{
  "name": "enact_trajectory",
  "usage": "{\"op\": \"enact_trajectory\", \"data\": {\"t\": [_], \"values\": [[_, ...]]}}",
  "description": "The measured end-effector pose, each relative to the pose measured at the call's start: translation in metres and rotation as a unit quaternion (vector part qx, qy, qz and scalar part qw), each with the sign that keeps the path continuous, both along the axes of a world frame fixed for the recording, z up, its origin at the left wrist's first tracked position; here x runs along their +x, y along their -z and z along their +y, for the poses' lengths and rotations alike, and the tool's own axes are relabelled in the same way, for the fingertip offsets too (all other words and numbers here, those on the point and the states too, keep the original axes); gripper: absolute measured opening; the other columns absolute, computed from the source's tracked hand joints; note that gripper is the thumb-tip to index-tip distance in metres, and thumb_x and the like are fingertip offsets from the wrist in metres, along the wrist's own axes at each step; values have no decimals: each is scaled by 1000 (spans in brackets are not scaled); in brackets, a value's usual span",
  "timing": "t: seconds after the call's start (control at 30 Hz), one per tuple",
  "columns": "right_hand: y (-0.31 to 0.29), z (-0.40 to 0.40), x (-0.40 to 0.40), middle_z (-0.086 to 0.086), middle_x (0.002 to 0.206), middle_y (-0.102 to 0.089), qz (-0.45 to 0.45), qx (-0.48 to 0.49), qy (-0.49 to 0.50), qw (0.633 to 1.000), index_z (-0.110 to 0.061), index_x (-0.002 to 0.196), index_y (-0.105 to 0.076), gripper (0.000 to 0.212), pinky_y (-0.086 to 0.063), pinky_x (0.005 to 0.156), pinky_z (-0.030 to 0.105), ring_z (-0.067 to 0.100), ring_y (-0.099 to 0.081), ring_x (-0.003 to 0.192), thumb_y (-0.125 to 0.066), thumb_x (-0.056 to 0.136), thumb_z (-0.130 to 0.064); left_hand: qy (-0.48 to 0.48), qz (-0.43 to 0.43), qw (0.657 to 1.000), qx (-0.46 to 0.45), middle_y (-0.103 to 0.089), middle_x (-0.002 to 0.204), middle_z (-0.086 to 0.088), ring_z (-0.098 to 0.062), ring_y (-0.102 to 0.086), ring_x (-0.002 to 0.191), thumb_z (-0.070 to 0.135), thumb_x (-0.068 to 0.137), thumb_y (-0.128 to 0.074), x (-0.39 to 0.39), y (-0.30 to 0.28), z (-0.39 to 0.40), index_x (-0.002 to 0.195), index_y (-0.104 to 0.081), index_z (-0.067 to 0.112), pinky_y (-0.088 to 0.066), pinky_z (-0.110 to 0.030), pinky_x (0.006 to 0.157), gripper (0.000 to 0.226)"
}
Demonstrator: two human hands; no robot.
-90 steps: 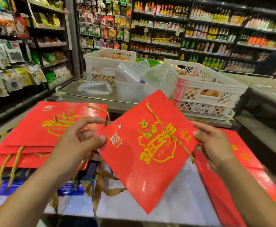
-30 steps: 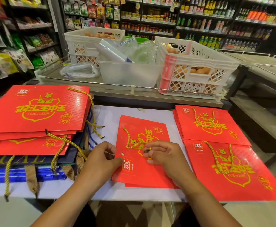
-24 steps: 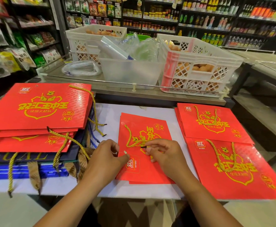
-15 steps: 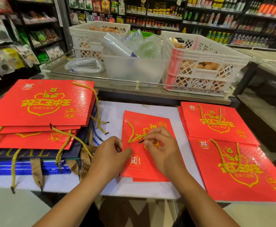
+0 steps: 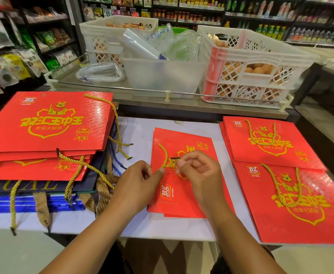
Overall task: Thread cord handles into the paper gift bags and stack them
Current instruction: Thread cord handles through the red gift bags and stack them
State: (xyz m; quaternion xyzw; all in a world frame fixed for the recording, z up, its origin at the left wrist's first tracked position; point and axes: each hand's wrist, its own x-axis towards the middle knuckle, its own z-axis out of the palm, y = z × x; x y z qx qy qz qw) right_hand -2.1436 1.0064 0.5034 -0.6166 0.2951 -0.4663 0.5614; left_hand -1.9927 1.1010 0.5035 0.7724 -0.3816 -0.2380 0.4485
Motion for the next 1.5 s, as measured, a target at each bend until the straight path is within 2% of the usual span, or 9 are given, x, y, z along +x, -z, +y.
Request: {"op": "enact_trajectory", "data": {"t": [0.13,0.23,0.43,0.57,0.7,0.87,1.1,1.37,1.5], "values": [[7,3,4,10,70,-66,64,-63,4,996,-18,86,-75,13,-52,69,33,26,-65,70,-77,88,-5,-26,-55,998,-5,-64,68,-2,-23,-64,68,35,89,-68,-4,1,-5,74,-56,19,-54,-49,66,25],[9,3,3,3,73,-65,104,-98,3,990,-23,85,-76,17,-49,70,24,21,-61,75,-78,88,-6,-13,-46,999,-12,-65,68,-5,-27,-64,67,33,88,-69,-4,4,-3,74,-56,18,-52,-49,62,25],[3,7,0,-2,74,-68,107,-111,-17,988,-17,83,-77,17,-46,66,16,19,-59,70,-77,86,0,22,189,973,-130,-50,59,-2,-20,-43,55,19,95,-62,-2,7,0,78,-61,8,-33,-39,59,21],[1,7,-2,-5,77,-72,105,-103,-24,989,-13,82,-77,17,-46,68,15,8,-62,72,-77,85,4,25,275,944,-178,-60,69,-18,-13,-52,52,-8,94,-51,-8,4,2,89,-67,-6,-41,-22,49,17],[1,7,-1,-5,76,-71,110,-98,-30,989,-11,79,-75,19,-45,68,14,3,-61,72,-75,83,8,53,236,952,-188,-62,86,-37,-25,-61,66,3,82,-61,-4,9,7,94,-76,5,-47,-22,53,19],[1,6,-3,-5,79,-72,113,-97,-28,988,-16,81,-77,19,-47,72,17,9,-63,78,-78,85,2,70,213,957,-185,-74,91,-21,-17,-65,68,-15,94,-56,0,13,8,97,-77,8,-49,-18,55,31],[3,6,-2,-4,81,-74,123,-114,2,986,-24,81,-79,23,-53,74,26,18,-67,81,-81,83,-1,55,187,965,-175,-77,91,-12,-39,-72,88,-1,97,-68,1,19,6,93,-80,25,-62,-59,84,28],[4,9,-3,-4,84,-72,131,-148,-3,980,-24,82,-76,26,-52,72,21,16,-68,82,-79,84,2,55,194,965,-167,-75,83,-5,-24,-67,78,1,95,-69,2,17,7,93,-80,21,-64,-48,76,23],[6,9,-2,-1,81,-69,138,-199,-2,970,-19,81,-75,25,-50,71,25,19,-66,80,-80,82,6,53,192,966,-167,-75,90,-12,-34,-69,83,3,95,-70,3,19,7,93,-79,22,-62,-56,84,21]]}}
